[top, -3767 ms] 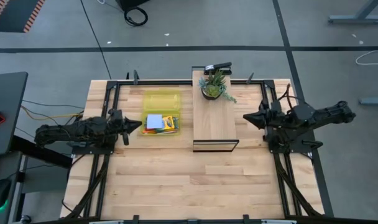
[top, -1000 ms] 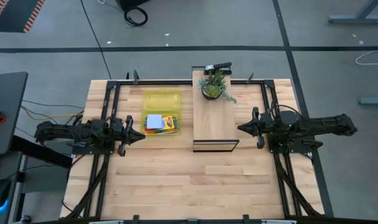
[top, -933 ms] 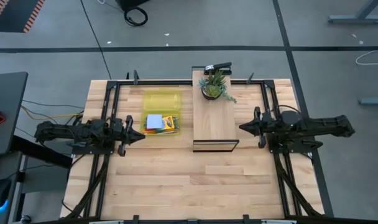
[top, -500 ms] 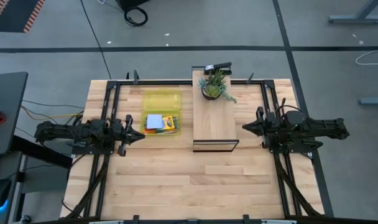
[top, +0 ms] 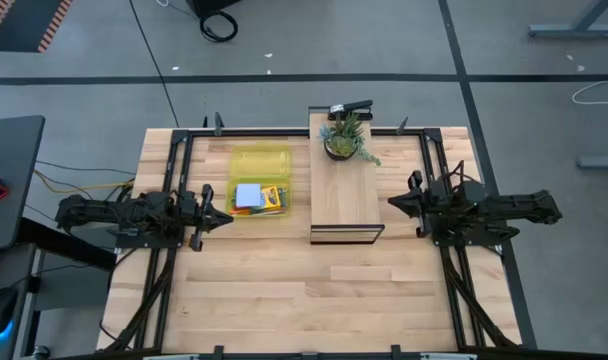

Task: Pack school essentials
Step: Return to Home Position

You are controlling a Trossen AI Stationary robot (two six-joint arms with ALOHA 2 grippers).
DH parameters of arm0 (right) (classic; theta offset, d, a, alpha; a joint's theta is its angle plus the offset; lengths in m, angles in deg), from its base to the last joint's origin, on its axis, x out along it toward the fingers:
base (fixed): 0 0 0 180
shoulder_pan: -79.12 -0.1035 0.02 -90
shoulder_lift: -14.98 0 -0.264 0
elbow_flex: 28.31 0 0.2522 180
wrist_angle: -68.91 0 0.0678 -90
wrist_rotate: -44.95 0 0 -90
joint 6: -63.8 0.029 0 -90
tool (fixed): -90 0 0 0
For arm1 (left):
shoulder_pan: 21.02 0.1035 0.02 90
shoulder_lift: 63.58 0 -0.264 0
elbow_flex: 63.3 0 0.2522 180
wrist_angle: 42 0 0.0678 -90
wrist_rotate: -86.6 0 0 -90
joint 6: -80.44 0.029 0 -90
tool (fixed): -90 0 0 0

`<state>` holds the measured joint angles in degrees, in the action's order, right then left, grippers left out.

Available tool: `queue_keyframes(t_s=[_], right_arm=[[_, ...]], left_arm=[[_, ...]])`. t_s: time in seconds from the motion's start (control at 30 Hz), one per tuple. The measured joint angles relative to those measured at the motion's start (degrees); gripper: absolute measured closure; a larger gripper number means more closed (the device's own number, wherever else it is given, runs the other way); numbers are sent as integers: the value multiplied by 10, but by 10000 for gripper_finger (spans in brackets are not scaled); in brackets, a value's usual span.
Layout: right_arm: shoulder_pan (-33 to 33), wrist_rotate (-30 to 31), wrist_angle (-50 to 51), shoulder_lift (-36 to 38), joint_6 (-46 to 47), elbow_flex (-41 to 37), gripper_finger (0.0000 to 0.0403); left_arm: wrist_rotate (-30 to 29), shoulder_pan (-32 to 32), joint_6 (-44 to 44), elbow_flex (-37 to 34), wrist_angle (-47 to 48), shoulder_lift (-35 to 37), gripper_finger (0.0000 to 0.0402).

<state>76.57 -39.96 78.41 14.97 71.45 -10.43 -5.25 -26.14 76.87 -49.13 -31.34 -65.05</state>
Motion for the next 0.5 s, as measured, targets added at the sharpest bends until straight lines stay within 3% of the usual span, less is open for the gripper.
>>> queue_keyframes(t_s=[0.13,0.5], right_arm=[[0,12,-45,0,0,-21,398],[0,13,-57,0,-7,-38,398]], left_arm=[[0,0,-5,0,0,0,365],[10,0,-14,0,-1,0,371]])
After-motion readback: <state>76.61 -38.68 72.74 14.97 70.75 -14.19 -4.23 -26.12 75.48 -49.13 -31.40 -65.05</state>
